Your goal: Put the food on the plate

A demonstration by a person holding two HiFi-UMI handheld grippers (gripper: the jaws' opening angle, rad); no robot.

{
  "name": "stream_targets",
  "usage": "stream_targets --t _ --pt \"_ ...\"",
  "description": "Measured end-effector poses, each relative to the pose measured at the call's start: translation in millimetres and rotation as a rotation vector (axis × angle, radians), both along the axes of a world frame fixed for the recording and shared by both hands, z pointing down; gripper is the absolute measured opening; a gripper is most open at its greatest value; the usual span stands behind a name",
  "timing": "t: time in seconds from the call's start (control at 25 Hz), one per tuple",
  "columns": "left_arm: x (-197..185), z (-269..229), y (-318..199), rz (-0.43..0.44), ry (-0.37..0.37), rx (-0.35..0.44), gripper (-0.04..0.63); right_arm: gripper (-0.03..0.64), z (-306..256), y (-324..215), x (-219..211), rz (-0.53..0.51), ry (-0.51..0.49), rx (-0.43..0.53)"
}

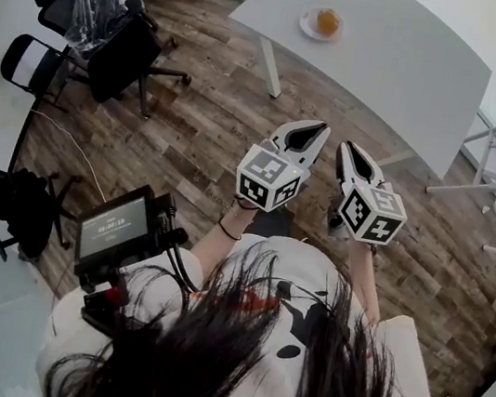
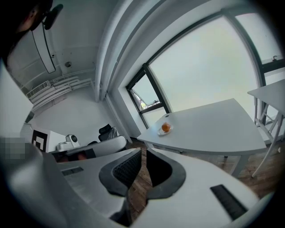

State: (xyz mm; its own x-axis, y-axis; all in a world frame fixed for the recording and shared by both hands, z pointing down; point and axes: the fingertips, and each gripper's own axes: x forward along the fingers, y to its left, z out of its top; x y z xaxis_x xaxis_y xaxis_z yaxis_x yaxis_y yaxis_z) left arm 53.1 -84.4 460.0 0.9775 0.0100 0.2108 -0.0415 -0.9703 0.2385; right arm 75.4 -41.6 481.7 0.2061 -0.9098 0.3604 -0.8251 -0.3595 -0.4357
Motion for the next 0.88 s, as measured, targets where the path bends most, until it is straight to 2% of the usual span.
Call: stream_targets --t 0.44,0.64,0.88 --pt "-40 4 90 -0.047 -0.004 0.024 0.006 0.044 2 79 -37 -0.066 -0.011 0.038" --pt "-83 0 154 -0.065 0.014 0.059 0.006 0.044 -2 140 -78 -0.088 0.015 0.063" --pt "-91 0 153 -0.096 0.015 0.059 0.006 0.044 -8 140 -85 -0.112 0.031 0.072"
